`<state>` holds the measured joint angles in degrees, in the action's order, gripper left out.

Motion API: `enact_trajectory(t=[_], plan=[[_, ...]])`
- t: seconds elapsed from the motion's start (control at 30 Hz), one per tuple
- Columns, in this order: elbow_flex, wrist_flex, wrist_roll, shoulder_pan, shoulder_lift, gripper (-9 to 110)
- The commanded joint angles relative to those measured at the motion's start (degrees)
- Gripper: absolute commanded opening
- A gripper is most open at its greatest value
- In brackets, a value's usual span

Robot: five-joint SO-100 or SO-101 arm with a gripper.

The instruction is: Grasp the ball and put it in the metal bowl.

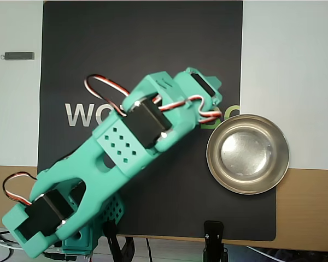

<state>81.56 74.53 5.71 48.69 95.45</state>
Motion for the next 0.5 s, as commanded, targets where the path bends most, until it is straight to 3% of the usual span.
enact_trajectory(t=[0.0, 0.47], plan=[[-1.85, 0.35, -0.26, 2.55, 2.02, 18], [0.09, -0.35, 0.0, 15.12, -0.35, 19]])
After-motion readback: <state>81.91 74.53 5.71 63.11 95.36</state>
